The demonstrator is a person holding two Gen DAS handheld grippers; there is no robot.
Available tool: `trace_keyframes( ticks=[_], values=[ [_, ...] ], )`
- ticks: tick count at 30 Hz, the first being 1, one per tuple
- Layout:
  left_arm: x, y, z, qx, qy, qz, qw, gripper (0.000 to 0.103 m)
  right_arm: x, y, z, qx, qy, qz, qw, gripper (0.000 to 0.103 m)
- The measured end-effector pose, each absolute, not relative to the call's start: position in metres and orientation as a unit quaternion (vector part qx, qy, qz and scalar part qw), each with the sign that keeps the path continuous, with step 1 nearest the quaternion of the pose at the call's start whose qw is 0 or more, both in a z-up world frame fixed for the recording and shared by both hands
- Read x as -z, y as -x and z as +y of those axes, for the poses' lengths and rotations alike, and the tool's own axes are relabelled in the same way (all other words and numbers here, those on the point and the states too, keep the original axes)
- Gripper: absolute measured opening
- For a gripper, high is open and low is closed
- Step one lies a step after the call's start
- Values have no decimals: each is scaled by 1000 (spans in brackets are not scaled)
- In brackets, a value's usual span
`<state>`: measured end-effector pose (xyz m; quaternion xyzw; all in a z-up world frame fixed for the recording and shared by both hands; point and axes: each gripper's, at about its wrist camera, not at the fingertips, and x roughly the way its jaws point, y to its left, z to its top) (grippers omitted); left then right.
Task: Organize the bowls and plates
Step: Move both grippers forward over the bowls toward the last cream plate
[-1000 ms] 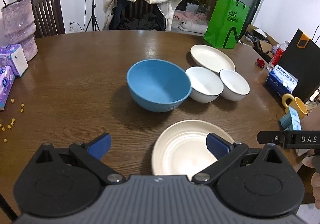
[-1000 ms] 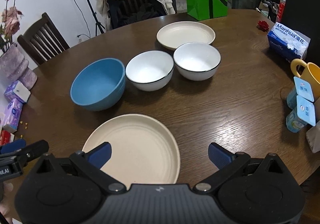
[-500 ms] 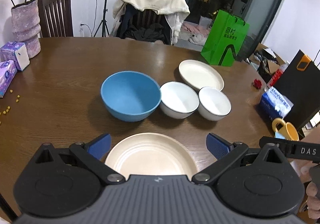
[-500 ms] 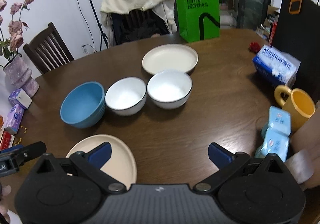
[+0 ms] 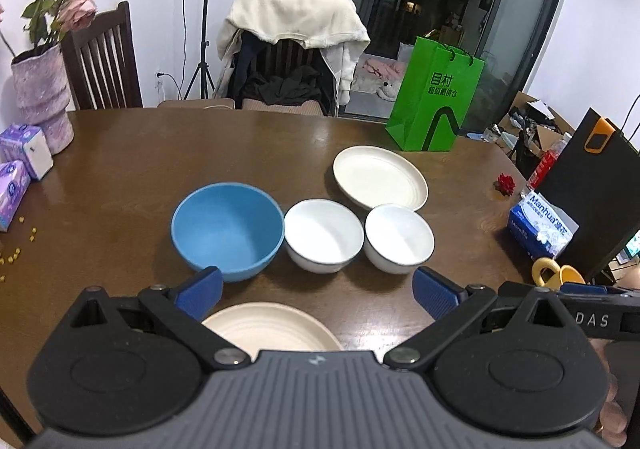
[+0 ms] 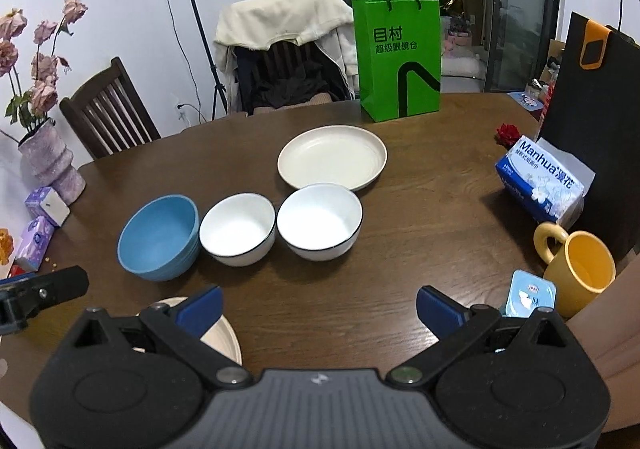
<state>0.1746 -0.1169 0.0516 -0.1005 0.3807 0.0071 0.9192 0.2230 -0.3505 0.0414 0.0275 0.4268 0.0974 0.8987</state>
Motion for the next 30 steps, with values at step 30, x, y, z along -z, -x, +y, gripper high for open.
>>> trace_keyframes(
  ticks=[30],
  values=[
    [-39,-372,-95,-7,97,418,903,103,-37,-396,-335,-57,-44,445,893,103]
  ],
)
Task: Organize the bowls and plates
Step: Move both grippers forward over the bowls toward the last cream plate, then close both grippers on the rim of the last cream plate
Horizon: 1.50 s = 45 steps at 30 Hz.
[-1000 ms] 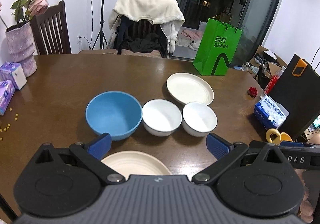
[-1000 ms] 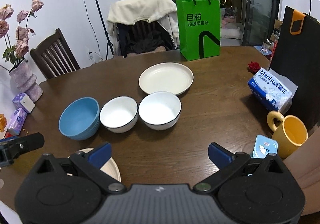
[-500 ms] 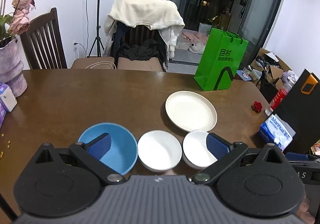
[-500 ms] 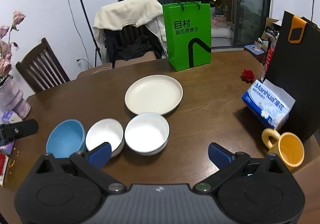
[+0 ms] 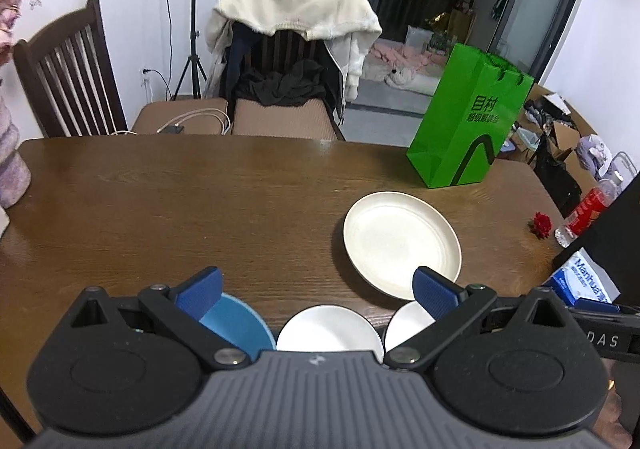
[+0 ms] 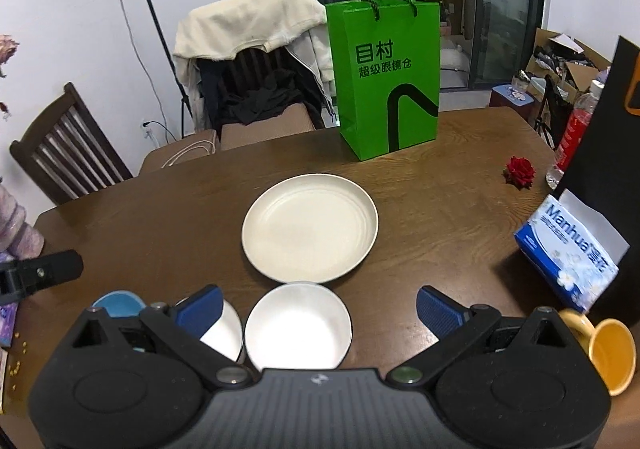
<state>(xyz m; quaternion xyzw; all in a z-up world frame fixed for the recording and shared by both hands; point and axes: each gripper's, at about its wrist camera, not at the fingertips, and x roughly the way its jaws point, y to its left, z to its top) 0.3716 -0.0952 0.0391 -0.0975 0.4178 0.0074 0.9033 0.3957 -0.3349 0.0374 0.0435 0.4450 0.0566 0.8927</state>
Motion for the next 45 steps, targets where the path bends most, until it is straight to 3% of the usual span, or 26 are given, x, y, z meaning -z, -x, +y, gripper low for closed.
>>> trace_keyframes(
  ticks=[33,42,44,45],
  values=[
    [92,-574,-145,-19,73,516,853,103,86,-571,-368,23,-63,521,851,100],
    [125,-588,-146,-23,79,545,834,96,112,-585,-374,26,-61,532,844,91],
    [127,-589,-147,-23,78,548,833,93,117,-587,-373,23,-55,533,844,75],
    [128,-590,-147,-24,78,548,833,92,119,-589,-372,20,-56,536,842,73]
  ],
)
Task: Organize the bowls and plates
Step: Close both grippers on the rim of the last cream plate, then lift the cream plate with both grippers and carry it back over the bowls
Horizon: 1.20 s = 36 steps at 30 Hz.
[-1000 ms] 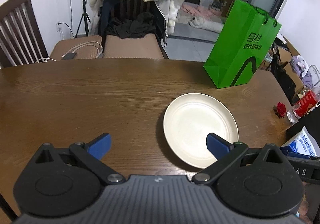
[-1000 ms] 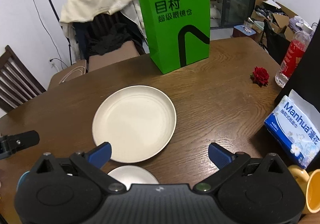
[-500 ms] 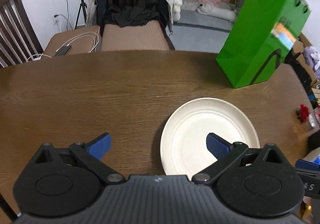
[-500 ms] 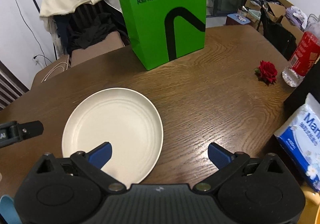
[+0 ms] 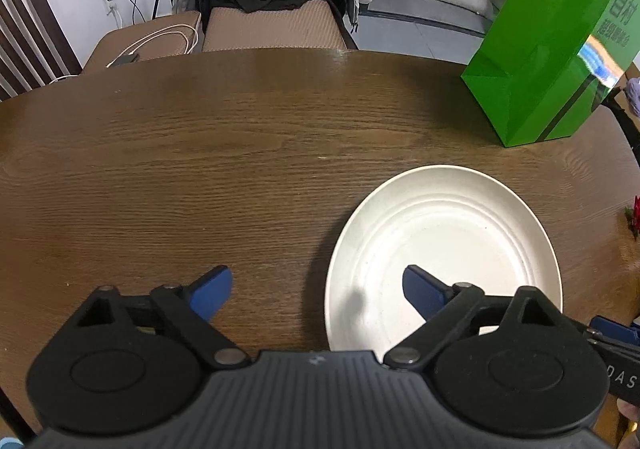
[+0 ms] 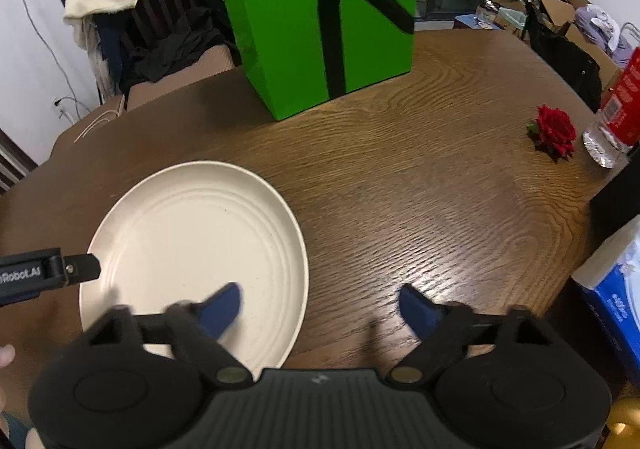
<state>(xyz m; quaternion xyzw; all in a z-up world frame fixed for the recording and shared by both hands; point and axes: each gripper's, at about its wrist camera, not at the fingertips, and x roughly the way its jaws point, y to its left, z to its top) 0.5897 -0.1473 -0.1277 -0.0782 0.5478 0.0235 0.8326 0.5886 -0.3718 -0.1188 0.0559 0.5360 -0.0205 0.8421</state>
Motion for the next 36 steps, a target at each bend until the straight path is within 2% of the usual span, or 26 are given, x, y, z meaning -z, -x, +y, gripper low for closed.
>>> trace_keyframes(
  ticks=[4,7,10,12,15,16,17,19,21,23,28,36],
  values=[
    [132,-591,-147,-22,79,551,831,85,126,-593,-370,17,-58,541,839,66],
    [134,-591,-147,-22,82,554,828,81,129,-595,-370,12,-65,543,837,56],
    [137,-593,-146,-23,84,558,826,78,133,-597,-370,12,-66,546,835,54],
    [138,-594,-145,-22,88,560,823,75,133,-597,-369,11,-67,547,835,48],
    [141,-595,-145,-21,89,562,822,68,136,-599,-370,6,-76,552,830,31],
    [142,-596,-144,-18,90,564,821,61,138,-599,-370,4,-81,555,828,22],
    [143,-597,-144,-17,93,566,819,55,139,-599,-371,2,-85,557,826,17],
    [145,-597,-143,-17,100,570,815,45,141,-599,-372,2,-93,559,824,15],
    [147,-598,-142,-15,104,571,814,40,142,-599,-374,-1,-98,557,825,13],
    [147,-598,-142,-11,104,567,817,32,143,-600,-376,-4,-107,555,825,8],
    [147,-597,-144,8,108,565,818,17,145,-602,-379,-8,-118,550,827,7],
    [147,-595,-151,18,89,555,827,16,145,-602,-370,-3,-94,544,834,8]
  ],
)
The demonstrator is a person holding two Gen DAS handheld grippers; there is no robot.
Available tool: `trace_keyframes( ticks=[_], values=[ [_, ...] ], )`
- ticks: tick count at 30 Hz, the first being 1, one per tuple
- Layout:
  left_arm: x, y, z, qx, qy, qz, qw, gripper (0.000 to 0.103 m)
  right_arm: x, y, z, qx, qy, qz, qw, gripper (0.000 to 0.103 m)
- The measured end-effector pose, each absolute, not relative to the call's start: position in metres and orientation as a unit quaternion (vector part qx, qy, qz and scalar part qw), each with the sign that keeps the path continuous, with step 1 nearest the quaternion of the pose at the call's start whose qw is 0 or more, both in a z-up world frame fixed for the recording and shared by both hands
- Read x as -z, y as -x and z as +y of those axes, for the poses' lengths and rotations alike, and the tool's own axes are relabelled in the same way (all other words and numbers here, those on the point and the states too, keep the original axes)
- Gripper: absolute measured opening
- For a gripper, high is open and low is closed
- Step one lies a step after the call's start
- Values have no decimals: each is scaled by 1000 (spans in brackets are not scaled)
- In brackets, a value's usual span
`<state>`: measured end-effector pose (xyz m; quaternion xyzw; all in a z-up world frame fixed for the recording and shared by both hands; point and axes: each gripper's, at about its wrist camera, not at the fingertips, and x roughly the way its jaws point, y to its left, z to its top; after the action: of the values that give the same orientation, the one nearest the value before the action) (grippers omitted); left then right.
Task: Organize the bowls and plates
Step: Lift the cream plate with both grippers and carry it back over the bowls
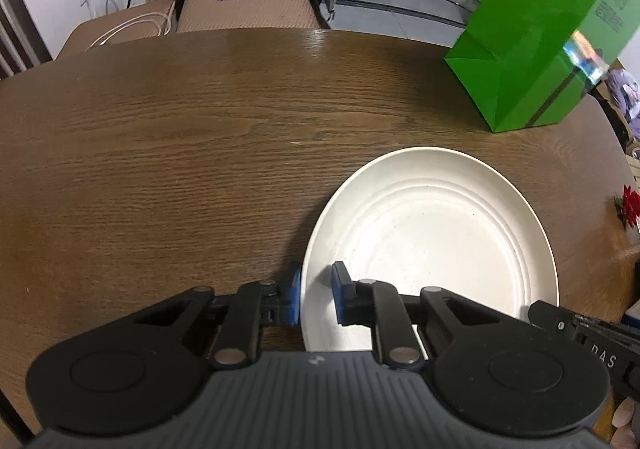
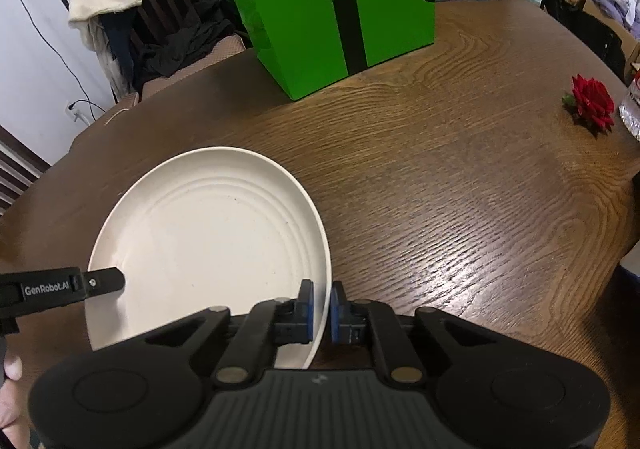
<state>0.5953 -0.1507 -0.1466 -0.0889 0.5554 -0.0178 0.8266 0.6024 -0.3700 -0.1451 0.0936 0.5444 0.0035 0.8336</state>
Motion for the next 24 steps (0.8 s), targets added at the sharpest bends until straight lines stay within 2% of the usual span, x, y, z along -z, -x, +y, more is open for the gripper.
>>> trace_keyframes(
  ticks=[24],
  values=[
    [103,-584,-166,33,84,503,860,16,106,-584,-378,7,-83,490,868,8]
  ],
)
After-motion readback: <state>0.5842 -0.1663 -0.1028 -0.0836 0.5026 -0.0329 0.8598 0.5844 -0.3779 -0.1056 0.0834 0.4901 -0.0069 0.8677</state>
